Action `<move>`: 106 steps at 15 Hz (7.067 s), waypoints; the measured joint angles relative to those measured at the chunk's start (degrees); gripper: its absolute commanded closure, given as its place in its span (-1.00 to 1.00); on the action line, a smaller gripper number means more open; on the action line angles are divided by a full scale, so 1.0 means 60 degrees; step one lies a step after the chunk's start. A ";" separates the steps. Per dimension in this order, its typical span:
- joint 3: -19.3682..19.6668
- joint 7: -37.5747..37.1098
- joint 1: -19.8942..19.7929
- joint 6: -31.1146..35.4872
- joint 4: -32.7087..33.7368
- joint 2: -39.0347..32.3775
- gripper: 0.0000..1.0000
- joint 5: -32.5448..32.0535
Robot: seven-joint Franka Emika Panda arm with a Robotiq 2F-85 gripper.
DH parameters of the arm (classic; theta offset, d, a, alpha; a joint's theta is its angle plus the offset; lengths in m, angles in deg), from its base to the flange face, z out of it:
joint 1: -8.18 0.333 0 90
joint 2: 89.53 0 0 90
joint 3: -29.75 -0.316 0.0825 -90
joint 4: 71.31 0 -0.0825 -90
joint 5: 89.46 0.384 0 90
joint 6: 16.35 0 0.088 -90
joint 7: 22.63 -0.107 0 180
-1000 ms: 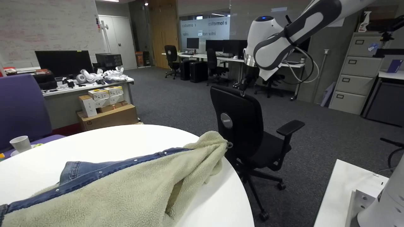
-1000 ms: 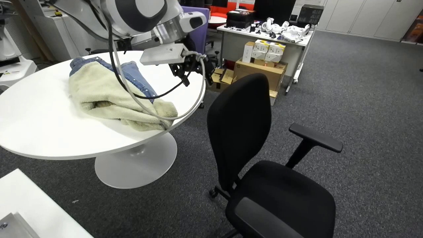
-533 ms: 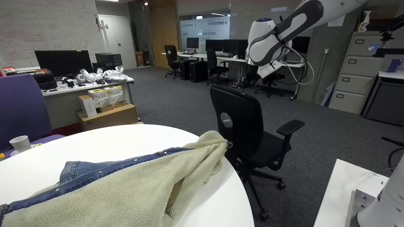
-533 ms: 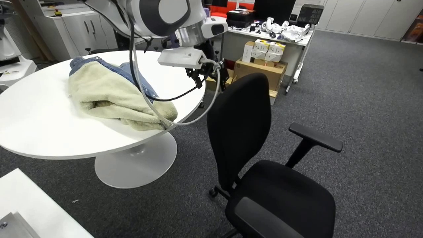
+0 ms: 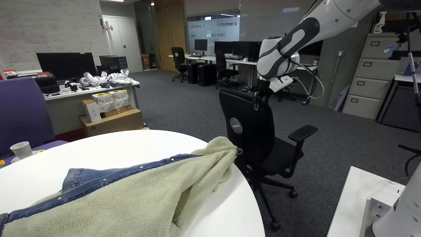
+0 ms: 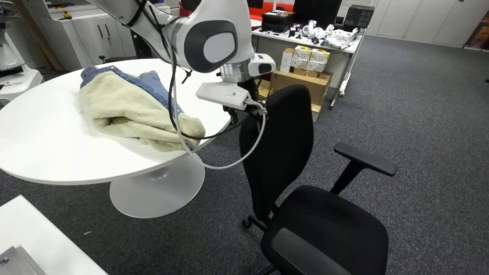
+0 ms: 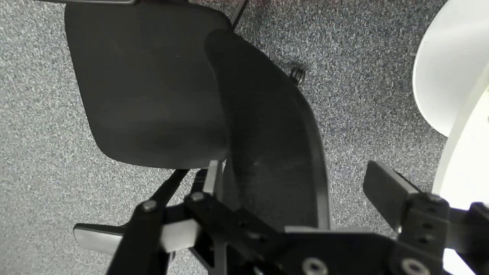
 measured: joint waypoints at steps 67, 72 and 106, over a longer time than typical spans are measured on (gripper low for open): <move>-0.0153 0.2685 0.0400 0.1098 -0.5608 0.4079 -1.00 -0.0868; -0.0854 0.2379 0.0995 0.2089 -0.6798 0.6013 -1.00 -0.1472; -0.2738 -0.7716 -0.0445 0.2739 -0.1806 0.1396 -1.00 -0.3613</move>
